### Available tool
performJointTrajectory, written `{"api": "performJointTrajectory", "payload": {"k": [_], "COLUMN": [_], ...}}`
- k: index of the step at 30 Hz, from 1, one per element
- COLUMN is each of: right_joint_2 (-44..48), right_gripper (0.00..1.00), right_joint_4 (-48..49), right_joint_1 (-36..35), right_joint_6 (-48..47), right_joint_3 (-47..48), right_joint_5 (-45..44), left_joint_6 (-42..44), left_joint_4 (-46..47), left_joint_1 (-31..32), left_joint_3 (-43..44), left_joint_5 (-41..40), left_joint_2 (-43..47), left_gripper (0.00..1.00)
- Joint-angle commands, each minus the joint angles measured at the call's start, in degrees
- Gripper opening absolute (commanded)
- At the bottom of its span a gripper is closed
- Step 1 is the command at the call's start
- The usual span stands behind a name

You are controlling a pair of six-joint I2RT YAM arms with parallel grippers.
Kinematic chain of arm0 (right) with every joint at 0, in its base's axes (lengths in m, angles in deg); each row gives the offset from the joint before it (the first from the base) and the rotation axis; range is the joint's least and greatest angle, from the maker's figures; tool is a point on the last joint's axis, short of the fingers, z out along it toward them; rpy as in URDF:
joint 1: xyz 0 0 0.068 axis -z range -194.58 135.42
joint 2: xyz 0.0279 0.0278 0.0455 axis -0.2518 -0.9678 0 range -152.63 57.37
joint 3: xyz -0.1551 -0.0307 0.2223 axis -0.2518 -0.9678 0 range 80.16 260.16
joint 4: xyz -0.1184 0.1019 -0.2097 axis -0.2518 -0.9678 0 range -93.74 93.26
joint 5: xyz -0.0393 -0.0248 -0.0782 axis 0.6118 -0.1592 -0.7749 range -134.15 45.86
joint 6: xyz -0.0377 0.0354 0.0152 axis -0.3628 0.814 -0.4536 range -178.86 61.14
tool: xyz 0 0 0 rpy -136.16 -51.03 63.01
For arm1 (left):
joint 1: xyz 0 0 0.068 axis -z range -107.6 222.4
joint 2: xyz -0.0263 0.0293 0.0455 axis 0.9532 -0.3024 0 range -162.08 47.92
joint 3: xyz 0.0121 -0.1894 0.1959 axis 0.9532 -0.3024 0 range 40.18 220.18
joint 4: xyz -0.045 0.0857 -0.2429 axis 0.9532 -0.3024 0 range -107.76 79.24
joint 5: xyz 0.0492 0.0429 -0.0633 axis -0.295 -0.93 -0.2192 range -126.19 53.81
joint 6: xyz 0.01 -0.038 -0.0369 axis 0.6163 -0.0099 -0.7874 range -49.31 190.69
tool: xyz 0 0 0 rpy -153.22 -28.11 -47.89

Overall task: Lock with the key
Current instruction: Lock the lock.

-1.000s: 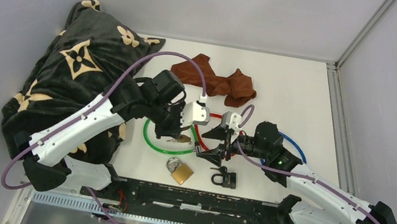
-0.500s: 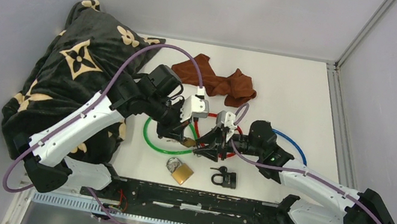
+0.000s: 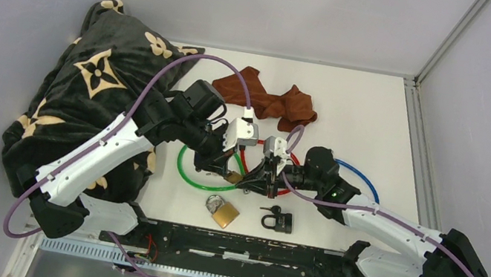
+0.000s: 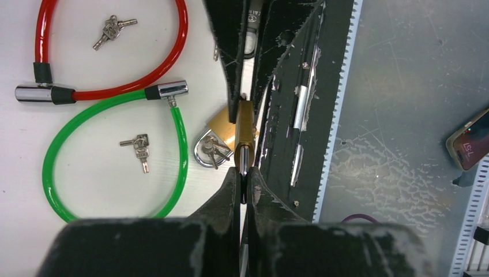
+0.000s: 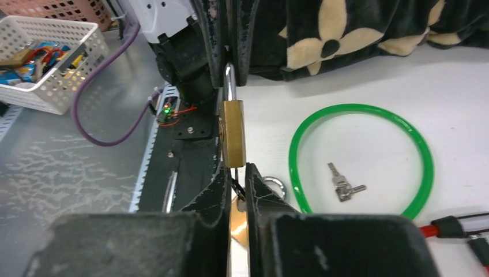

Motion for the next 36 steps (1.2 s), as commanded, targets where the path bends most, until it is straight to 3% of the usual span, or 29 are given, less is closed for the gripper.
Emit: {"api": "performJointTrajectory", "payload": {"k": [1,7,14,36], "right_joint_2": [0.3,2.7,7.3,8.3], "right_gripper": [0.00,0.00,0.00,0.00], "right_joint_4": [2.4,-0.3,-1.9,-6.3], "right_joint_1": [-0.4,0.3,9.5,11.5], "right_joint_6": [0.2,-3.8,-3.6,-7.0], "right_joint_3": [2.5,0.3,-11.3,-15.8], "right_joint_5": [1.4,0.1,-1.8,-7.1], "left_joint_6": [-1.3,0.1,2.1,0.3], "left_joint_4": [2.1,1.5,1.2,2.9], "left_joint_1": [-0.4,-0.3,-0.8,-2.4], "left_joint_3": [2.7,3.3,5.7,6.5], "left_joint_5": [2.3,0.2,-6.2,-5.3], "left_joint_2": [0.7,1.1,2.0,2.2], "left_gripper": [0.02,0.02,0.02,0.02]}}
